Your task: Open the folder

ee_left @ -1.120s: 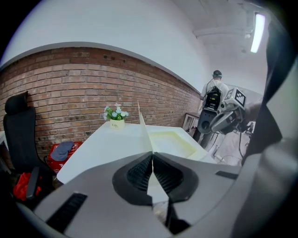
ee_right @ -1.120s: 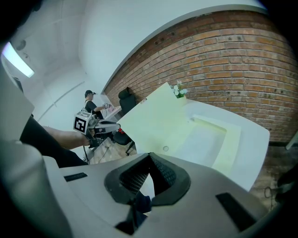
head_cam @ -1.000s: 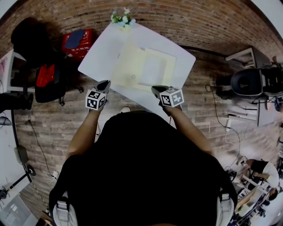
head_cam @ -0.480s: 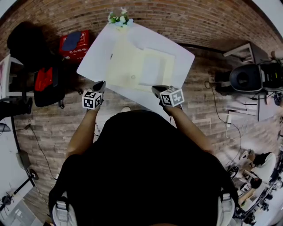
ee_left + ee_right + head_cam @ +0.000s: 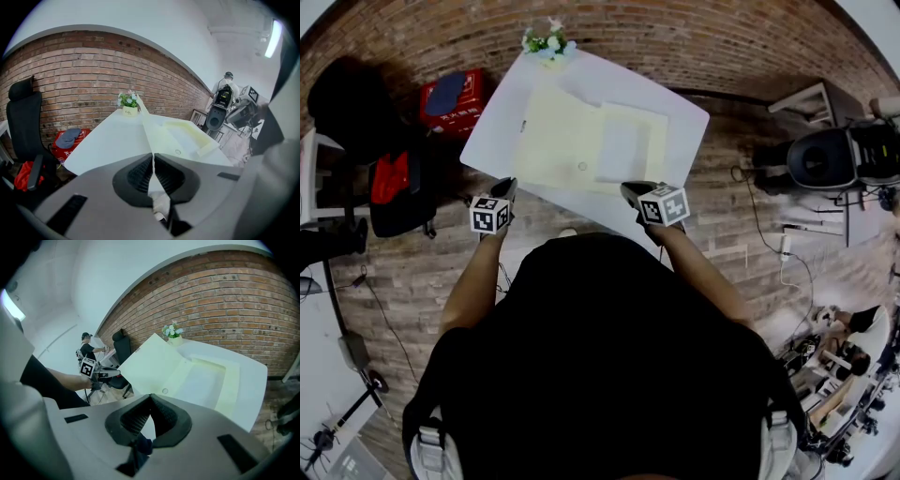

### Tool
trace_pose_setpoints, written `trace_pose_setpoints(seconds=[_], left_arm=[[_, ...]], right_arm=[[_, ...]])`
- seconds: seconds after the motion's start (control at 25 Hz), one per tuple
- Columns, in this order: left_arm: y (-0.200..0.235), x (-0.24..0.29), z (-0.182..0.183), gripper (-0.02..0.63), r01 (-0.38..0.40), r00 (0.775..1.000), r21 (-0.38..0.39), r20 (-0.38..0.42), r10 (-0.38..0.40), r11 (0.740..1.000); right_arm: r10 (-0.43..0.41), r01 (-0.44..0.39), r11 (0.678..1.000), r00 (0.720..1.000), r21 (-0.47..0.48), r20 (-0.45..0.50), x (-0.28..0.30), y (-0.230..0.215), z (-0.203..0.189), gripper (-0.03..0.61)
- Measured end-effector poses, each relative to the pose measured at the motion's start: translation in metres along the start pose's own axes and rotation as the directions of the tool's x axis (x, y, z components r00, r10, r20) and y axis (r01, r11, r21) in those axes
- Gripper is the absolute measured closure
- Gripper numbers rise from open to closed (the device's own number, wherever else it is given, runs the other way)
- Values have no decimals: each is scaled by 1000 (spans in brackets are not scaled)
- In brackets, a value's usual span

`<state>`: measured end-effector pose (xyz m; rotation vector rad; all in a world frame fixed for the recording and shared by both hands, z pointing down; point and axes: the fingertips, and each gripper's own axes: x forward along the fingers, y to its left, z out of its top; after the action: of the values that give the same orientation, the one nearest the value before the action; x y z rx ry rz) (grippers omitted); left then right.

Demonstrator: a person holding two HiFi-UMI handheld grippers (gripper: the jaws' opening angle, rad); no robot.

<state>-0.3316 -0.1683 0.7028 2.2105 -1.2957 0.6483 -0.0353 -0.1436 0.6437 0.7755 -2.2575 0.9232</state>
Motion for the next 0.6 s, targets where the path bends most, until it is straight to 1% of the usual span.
trace_pose_setpoints(seconds=[0.28, 0.4, 0.6], left_arm=[[17, 6, -15, 592, 7, 999, -23, -33, -8, 1000], [21, 8, -20, 591, 15, 999, -26, -48, -16, 1000], [32, 15, -28, 589, 25, 997, -28, -73, -27, 999]], right_arm=[[-9, 8, 1000, 1000, 30, 22, 5, 6, 1, 555], [-26, 25, 999, 999, 36, 28, 4, 4, 3, 555], [-32, 30, 998, 999, 57, 36, 8, 6, 4, 555]])
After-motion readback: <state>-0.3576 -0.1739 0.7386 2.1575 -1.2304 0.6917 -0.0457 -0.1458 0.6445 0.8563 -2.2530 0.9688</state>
